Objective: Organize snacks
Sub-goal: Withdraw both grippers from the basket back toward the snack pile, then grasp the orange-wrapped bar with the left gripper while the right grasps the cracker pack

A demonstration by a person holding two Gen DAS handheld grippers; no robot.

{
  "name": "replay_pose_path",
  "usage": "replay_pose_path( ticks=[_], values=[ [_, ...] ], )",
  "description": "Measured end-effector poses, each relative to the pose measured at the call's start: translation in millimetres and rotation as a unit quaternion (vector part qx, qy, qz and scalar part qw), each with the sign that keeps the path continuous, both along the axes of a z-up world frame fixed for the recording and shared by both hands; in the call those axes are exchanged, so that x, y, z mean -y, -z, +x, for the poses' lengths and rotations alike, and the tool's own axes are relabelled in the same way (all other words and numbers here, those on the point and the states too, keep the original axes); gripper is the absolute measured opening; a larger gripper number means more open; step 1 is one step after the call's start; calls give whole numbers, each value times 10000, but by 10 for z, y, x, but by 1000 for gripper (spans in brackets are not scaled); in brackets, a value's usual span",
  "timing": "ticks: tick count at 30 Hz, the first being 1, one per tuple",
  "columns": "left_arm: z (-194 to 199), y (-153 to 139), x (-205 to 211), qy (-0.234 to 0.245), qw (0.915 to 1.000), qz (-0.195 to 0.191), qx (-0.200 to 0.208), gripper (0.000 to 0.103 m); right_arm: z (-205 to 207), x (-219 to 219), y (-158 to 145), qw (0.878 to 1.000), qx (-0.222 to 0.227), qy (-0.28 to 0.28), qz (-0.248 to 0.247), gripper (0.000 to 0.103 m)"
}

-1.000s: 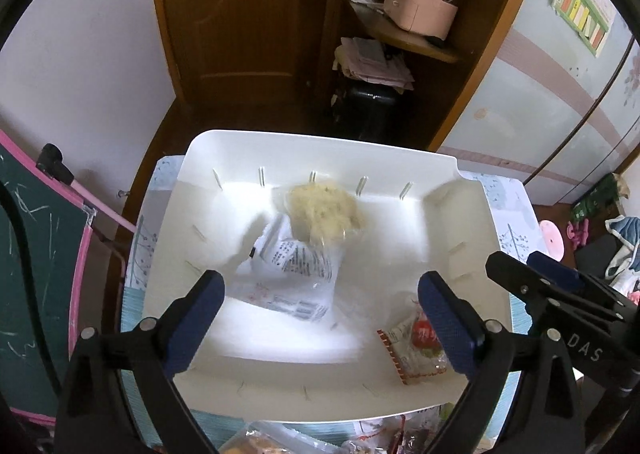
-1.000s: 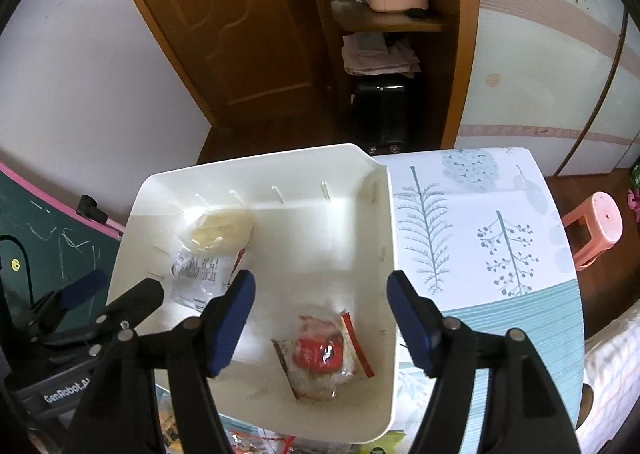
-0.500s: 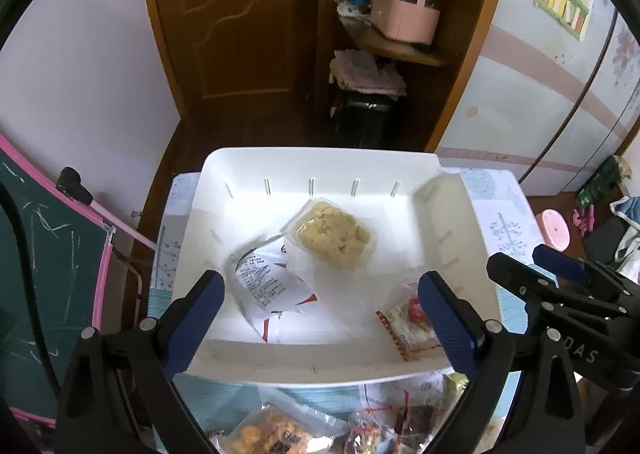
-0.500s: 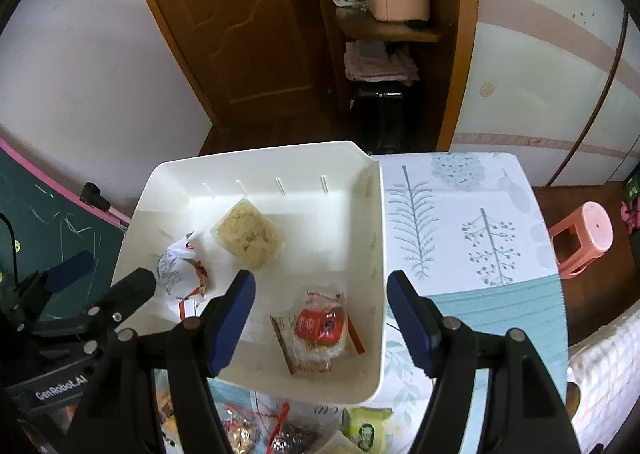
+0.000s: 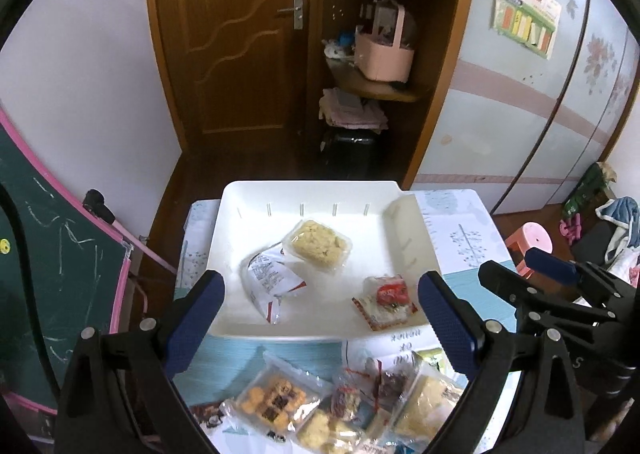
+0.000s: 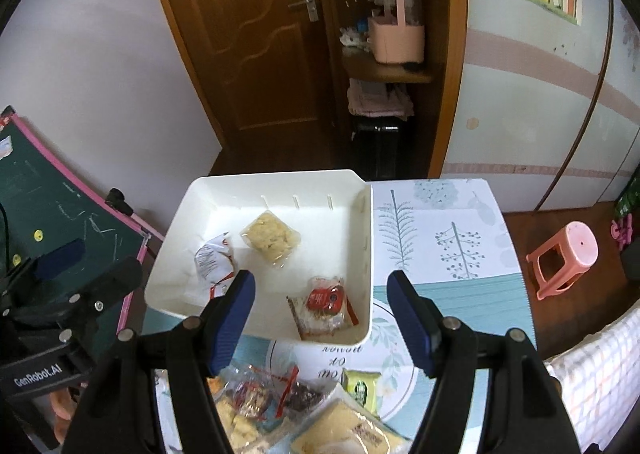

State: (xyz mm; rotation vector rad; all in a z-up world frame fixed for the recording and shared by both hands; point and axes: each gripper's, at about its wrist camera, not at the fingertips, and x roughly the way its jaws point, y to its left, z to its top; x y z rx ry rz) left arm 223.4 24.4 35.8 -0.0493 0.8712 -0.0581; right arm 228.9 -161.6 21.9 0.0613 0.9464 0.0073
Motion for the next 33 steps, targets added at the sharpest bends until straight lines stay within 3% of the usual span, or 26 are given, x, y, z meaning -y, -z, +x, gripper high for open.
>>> replay_pose_path(
  ticks=[8, 16, 21, 25, 33],
  values=[
    [-566, -186, 96, 160, 9999, 48, 20, 97, -561, -23, -228, 9996, 199, -157, -155, 69],
    [-1174, -116, 292, 649, 9978, 114, 111, 97, -1140, 22, -66, 9991, 73, -419, 25, 69],
    [-1537, 114, 440, 952, 9945, 336, 288, 97, -1385, 56, 206, 9988, -89, -455, -177, 69],
    [-1727, 431, 467, 1141, 9923, 434, 194, 97, -1505, 140, 501, 9984, -303, -429, -199, 69],
    [-1894, 1246, 177, 1124, 9889, 855, -464, 97, -1632, 256, 1141, 9959, -782, -429, -171, 69]
  ],
)
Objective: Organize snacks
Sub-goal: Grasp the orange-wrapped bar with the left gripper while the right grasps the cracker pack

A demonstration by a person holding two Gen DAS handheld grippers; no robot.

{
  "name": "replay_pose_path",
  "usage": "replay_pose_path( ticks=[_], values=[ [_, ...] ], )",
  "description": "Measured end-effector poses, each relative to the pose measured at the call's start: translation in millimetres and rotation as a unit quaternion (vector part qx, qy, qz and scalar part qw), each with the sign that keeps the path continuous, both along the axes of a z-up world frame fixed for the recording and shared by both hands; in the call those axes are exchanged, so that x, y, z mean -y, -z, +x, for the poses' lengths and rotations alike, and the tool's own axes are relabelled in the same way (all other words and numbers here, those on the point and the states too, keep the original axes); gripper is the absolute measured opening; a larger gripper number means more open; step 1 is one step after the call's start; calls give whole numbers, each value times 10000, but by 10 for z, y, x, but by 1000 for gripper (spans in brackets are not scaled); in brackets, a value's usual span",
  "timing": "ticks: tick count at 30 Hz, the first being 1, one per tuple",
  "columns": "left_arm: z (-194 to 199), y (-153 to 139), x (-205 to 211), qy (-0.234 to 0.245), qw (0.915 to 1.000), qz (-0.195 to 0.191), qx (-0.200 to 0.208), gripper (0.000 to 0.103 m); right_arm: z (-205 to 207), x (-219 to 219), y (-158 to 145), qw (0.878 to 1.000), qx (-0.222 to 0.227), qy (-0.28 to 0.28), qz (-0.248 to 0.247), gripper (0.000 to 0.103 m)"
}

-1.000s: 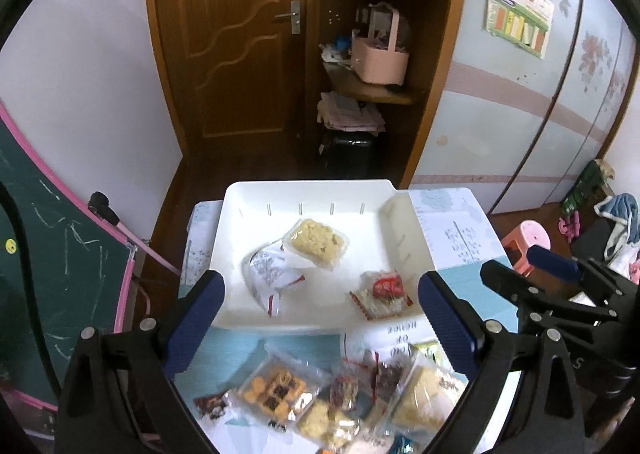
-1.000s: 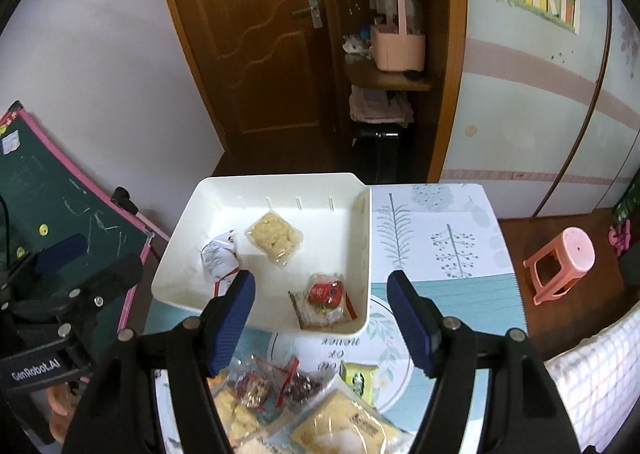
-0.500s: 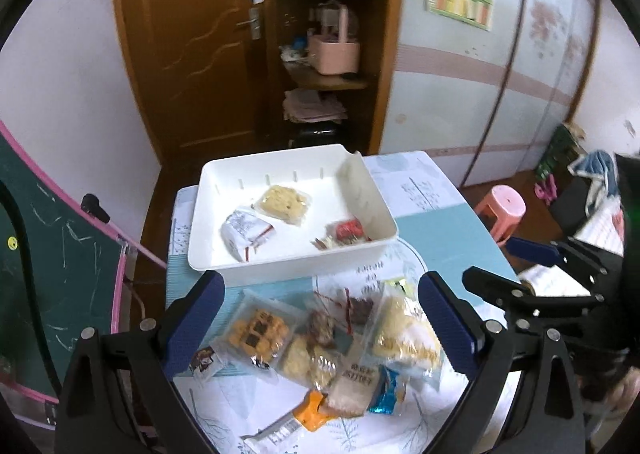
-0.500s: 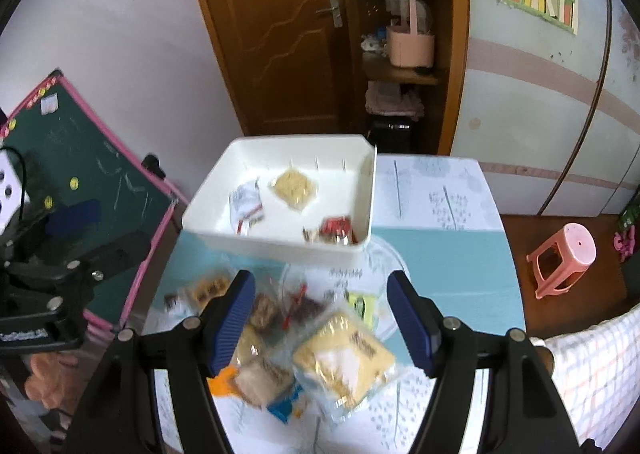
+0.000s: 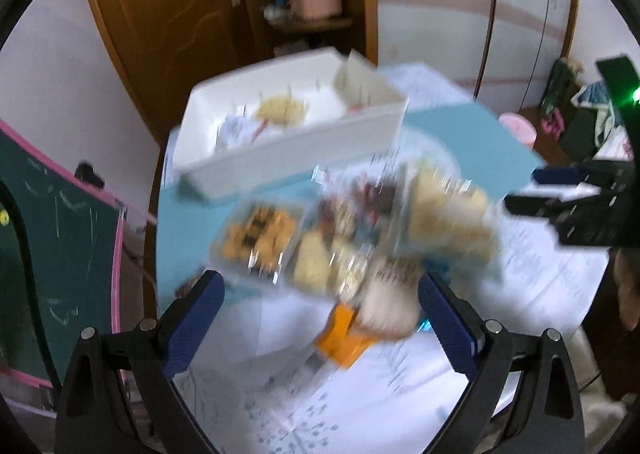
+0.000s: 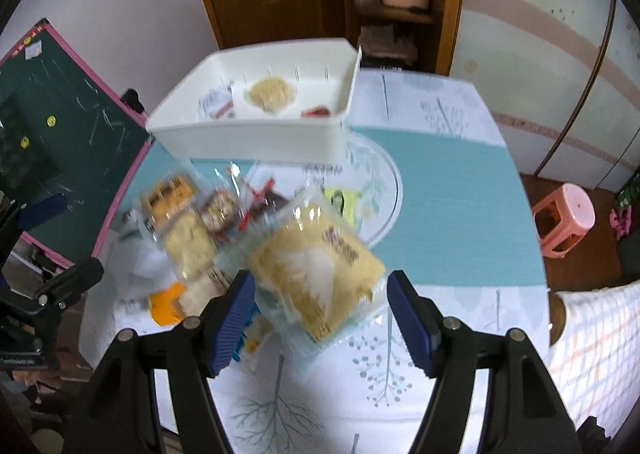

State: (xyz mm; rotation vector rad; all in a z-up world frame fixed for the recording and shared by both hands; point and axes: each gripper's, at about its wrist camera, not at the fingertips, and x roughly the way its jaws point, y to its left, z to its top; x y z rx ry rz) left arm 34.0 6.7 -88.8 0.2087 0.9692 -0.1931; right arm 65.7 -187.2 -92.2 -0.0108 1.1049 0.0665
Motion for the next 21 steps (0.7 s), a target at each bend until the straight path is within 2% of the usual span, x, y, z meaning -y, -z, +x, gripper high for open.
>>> replay_pose_path(
  ticks=[5, 12, 14, 16, 18, 21],
  values=[
    [-23, 518, -253, -59, 9976, 317, -604, 97, -16, 61, 281, 9998, -207, -75, 22, 69],
    [46, 1017, -438, -137, 9918, 461, -1182, 97, 111, -24, 464, 9990, -233, -366, -62, 69],
    [71, 1037, -476, -124, 9923, 238, -1208, 97, 146, -100, 476, 9982, -93, -529, -247, 74],
    [93, 1063, -497, -107, 9918, 133, -1268, 97, 182, -171, 502, 9966, -7, -724, -386, 89],
    [113, 1071, -503, -110, 9913, 90, -1311, 97, 224, -220, 551, 9947, -12, -913, -463, 94],
    [130, 1091, -530, -114, 9891, 7, -1466, 97, 294, -264, 660, 9921, -99, -1099, -595, 95]
  ],
)
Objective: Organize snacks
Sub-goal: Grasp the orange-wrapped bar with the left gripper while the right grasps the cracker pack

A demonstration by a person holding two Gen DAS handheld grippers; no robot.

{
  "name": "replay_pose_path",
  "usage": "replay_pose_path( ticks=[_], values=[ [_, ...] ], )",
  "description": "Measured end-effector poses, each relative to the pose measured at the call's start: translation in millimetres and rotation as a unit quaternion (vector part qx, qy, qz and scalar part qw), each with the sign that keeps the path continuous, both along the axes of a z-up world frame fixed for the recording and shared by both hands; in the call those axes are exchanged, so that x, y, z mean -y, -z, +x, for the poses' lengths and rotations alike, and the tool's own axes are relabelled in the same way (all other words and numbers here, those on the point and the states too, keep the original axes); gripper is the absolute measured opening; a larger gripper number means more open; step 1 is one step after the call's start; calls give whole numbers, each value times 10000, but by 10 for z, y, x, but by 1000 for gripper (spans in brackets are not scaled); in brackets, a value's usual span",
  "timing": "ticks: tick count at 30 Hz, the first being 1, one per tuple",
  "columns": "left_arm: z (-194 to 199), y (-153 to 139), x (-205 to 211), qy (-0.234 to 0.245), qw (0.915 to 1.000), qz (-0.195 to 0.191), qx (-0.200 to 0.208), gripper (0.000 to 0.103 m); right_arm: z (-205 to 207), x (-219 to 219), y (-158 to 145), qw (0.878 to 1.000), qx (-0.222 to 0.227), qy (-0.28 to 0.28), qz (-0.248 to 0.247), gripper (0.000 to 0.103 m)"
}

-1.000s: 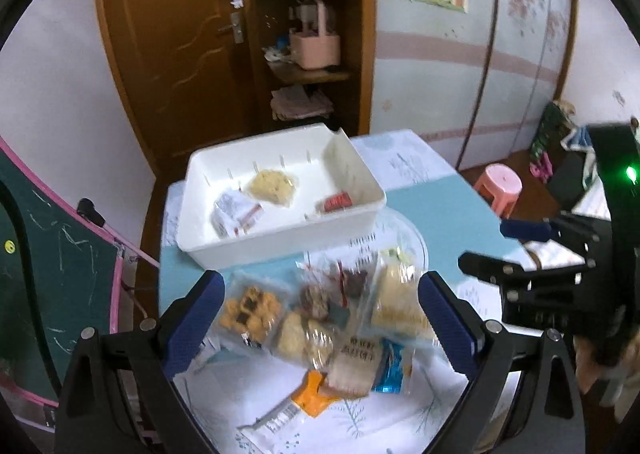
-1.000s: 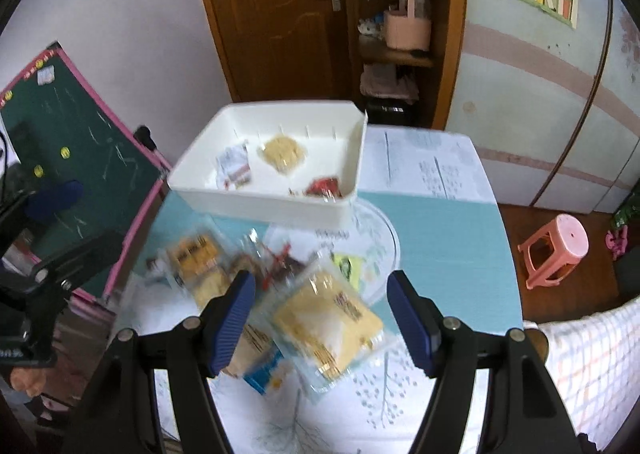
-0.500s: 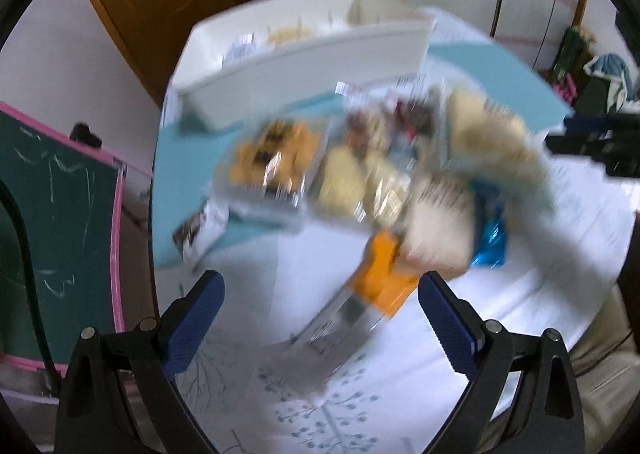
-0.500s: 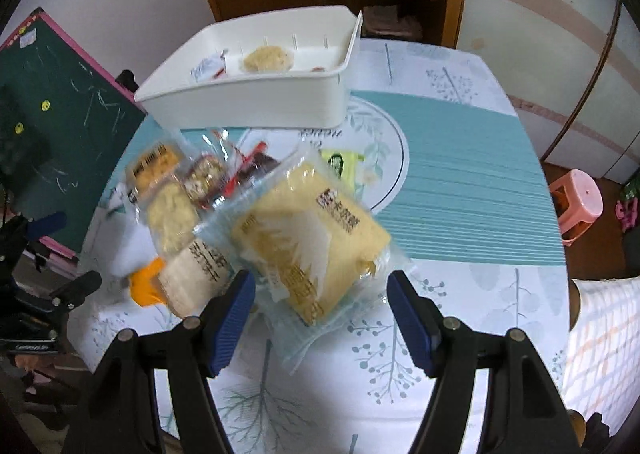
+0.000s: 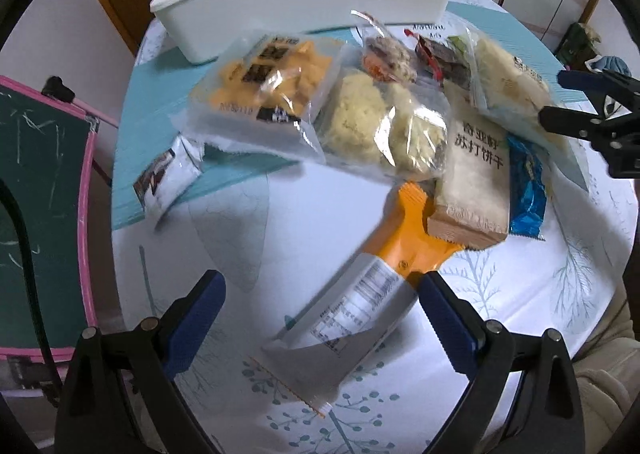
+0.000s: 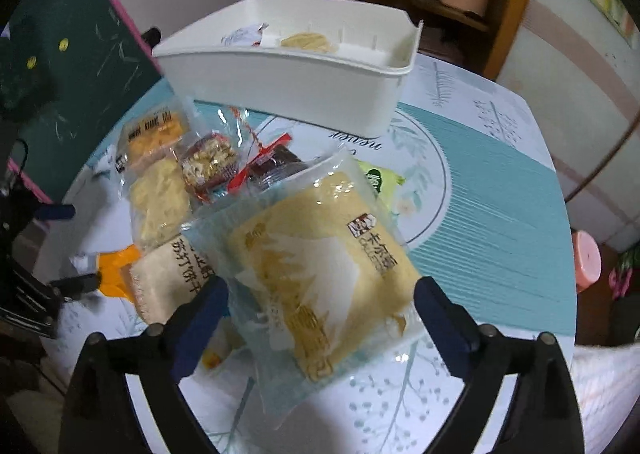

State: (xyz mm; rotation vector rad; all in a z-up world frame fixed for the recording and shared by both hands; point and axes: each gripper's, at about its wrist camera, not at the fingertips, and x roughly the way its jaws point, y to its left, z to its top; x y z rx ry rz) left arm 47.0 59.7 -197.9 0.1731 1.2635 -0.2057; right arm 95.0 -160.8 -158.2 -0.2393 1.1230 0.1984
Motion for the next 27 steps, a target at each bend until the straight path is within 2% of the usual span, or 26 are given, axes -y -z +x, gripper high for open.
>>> replay_pose_path(
  ticks=[2, 6, 10, 14, 17, 20, 21, 22, 23, 25, 27],
  values=[
    [-2, 18, -27, -6, 9999, -60, -122, 97, 23, -18, 54, 9999, -51, -107, -27, 95],
    [-48, 56, -12, 180, 9996, 54, -226, 97, 61, -98, 132, 9986, -187, -492, -25, 99],
    [-36, 171, 34, 282, 9987, 228, -349, 97, 64, -227, 273, 9944, -305, -924, -414, 103],
    [26, 203, 26, 193, 9989, 82, -424, 95, 140, -314, 359, 9913, -311, -994, -800, 103],
    [72, 191, 22, 140, 9989, -30, -443, 87, 221, -317, 358, 9915, -396, -973, -764, 103],
    [89, 143, 44, 120, 9993, -60, -361, 70, 251, -289, 338, 9924, -382, -922, -720, 102],
    [96, 128, 56, 95, 9994, -68, -333, 63, 230, -287, 326, 9927, -312, -884, -759, 97],
    [101, 116, 68, 81, 9995, -76, -304, 55, 212, -271, 305, 9928, -238, -839, -818, 86],
    [99, 108, 85, 53, 9996, -86, -257, 51, 186, -259, 280, 9935, -182, -803, -781, 82],
    [101, 92, 123, -49, 9998, -69, -197, 43, 116, -254, 229, 9946, -62, -766, -691, 66],
    [101, 60, 161, -122, 9998, -70, -160, 36, 26, -301, 202, 9938, 123, -748, -811, 57]
  ],
)
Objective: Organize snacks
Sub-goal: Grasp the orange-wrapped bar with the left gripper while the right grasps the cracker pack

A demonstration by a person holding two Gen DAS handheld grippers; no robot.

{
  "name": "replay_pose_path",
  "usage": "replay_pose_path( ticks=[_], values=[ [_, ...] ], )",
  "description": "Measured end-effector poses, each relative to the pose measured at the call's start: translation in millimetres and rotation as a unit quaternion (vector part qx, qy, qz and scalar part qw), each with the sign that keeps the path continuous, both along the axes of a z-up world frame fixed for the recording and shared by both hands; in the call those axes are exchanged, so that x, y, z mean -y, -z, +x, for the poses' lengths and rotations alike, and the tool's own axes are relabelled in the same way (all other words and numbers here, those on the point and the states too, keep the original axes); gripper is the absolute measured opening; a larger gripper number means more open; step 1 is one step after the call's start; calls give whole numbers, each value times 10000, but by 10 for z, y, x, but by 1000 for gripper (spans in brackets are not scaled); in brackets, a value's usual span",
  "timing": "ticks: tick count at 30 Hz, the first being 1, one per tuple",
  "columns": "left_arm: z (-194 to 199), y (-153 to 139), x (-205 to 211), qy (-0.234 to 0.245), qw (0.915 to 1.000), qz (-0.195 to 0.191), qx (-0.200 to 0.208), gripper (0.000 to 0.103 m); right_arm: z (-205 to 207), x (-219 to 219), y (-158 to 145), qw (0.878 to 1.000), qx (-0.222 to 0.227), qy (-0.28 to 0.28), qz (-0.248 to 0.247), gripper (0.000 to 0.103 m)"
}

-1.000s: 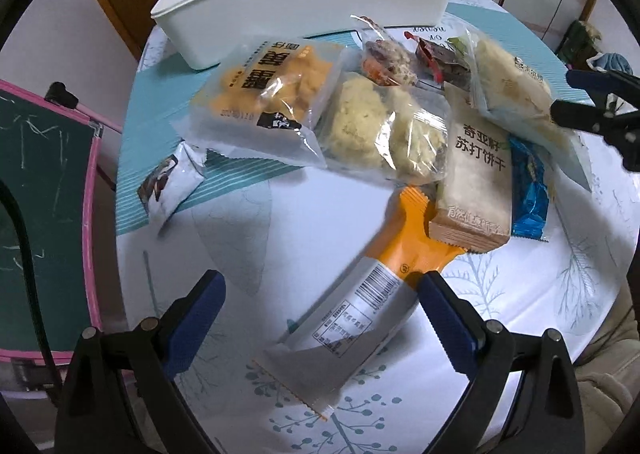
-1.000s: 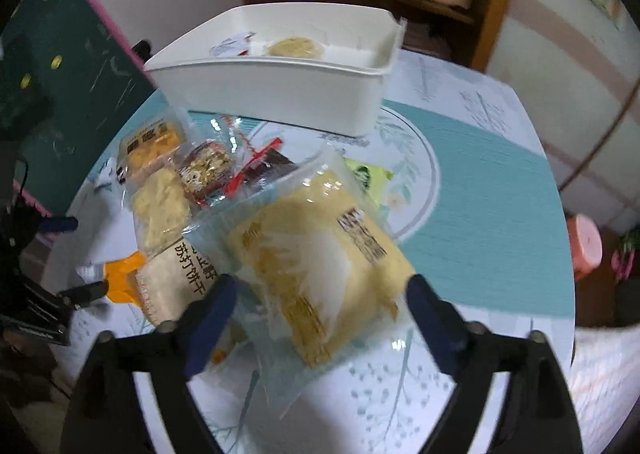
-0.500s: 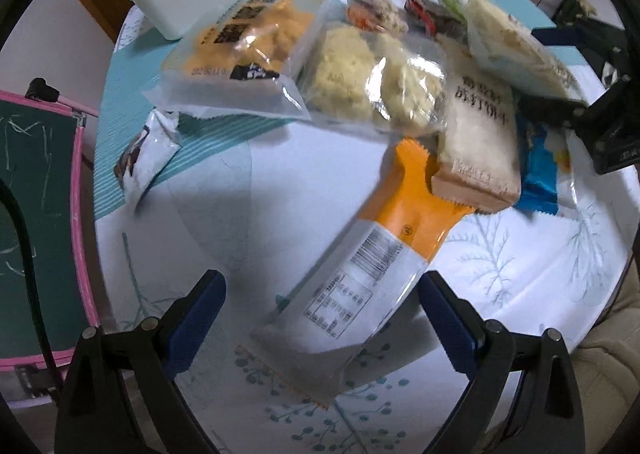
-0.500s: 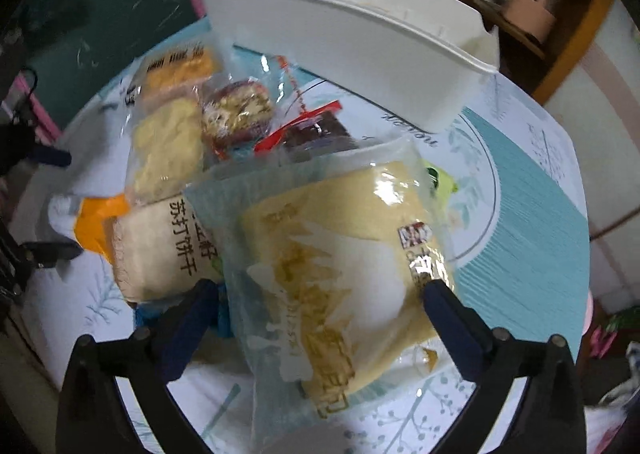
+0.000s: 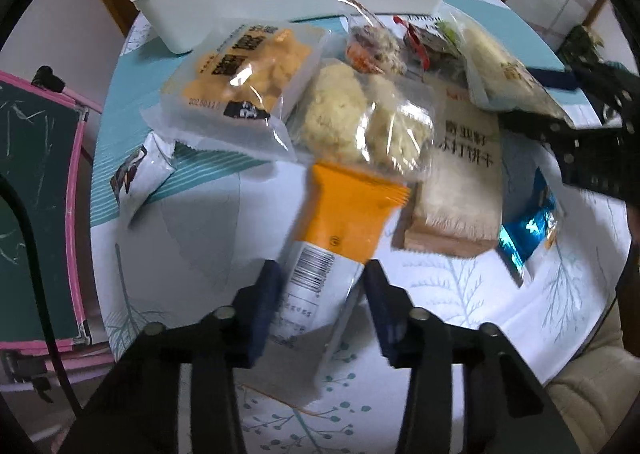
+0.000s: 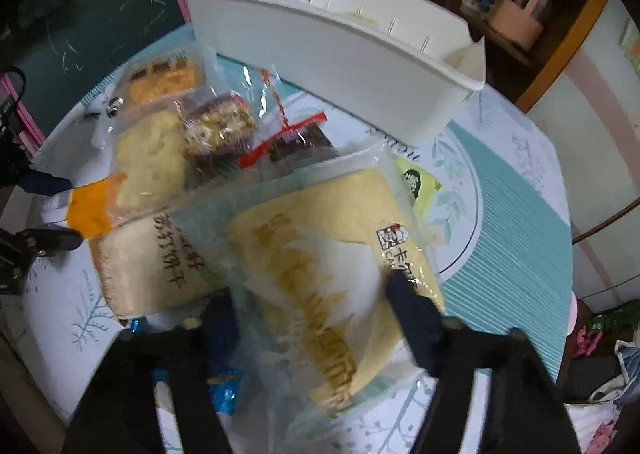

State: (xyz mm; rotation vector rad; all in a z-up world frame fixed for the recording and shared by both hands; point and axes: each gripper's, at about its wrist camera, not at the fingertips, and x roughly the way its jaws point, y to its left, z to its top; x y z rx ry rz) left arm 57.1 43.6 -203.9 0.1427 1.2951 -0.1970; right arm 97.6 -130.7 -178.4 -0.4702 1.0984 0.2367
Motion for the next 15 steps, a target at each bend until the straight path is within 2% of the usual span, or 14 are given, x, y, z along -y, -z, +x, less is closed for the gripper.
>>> replay_pose_path(
  ticks=[4, 5, 10, 15],
  values=[
    [13, -55, 53, -105, 9999, -23, -3, 31, -184, -150, -30, 9983, 423, -12, -402, 41],
    [-11, -75, 80, -127, 9999, 16, 24, 31, -202, -185, -46, 9980, 485, 26, -412, 40],
    [-121, -268, 129, -210, 9995, -55, 220, 29, -346, -131, -269, 9982, 585, 133, -74, 33],
    [-165, -555, 148, -361, 9979, -362, 396, 29, -449, -44, -464, 9981, 514, 83, 315, 31]
  ],
)
